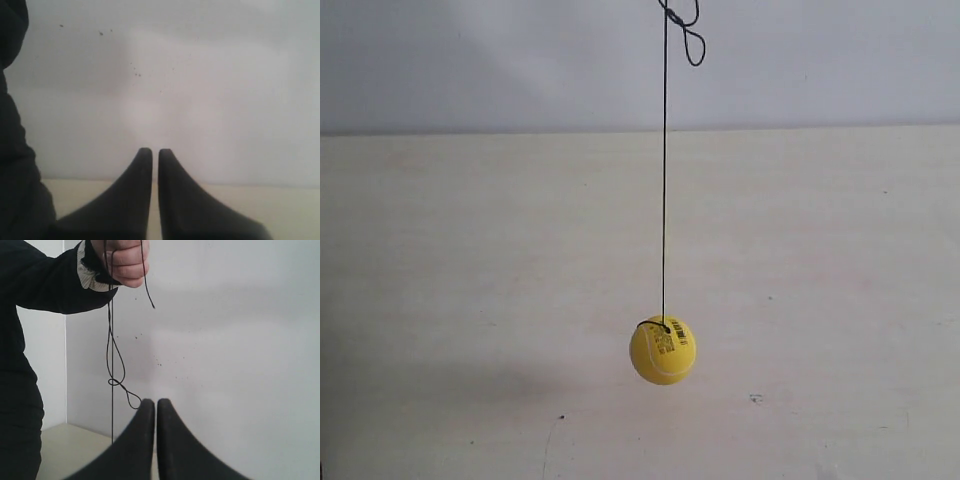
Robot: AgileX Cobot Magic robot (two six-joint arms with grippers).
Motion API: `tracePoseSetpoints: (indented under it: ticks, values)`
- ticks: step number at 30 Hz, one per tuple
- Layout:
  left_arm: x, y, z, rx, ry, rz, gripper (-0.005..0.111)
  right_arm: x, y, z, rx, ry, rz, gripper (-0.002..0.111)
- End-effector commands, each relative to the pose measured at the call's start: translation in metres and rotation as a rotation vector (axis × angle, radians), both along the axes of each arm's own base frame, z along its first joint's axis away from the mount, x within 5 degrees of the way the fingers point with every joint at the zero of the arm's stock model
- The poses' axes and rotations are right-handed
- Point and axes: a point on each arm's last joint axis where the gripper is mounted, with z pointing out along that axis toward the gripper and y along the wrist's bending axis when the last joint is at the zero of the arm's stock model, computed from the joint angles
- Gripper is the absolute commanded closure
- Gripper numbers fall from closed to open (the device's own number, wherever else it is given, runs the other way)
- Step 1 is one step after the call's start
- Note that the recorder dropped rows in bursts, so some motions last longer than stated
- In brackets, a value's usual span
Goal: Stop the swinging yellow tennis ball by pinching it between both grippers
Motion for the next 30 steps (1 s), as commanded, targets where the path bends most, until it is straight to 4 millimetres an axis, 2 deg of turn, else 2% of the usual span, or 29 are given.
tracePoseSetpoints:
  ticks: [1, 14, 30]
  values:
    - [0.001, 0.002, -0.011, 0.078, 0.105, 0.056, 0.102, -0.001, 0.000, -0.002, 0.002, 0.002, 0.001, 0.108]
    - [0.000, 0.012, -0.035, 0.173, 0.374, 0.217, 0.102, -0.001, 0.000, -0.002, 0.002, 0.002, 0.001, 0.108]
    - [-0.001, 0.012, -0.038, 0.167, 0.402, 0.216, 0.102, -0.001, 0.000, -0.001, 0.002, 0.000, 0.002, 0.108]
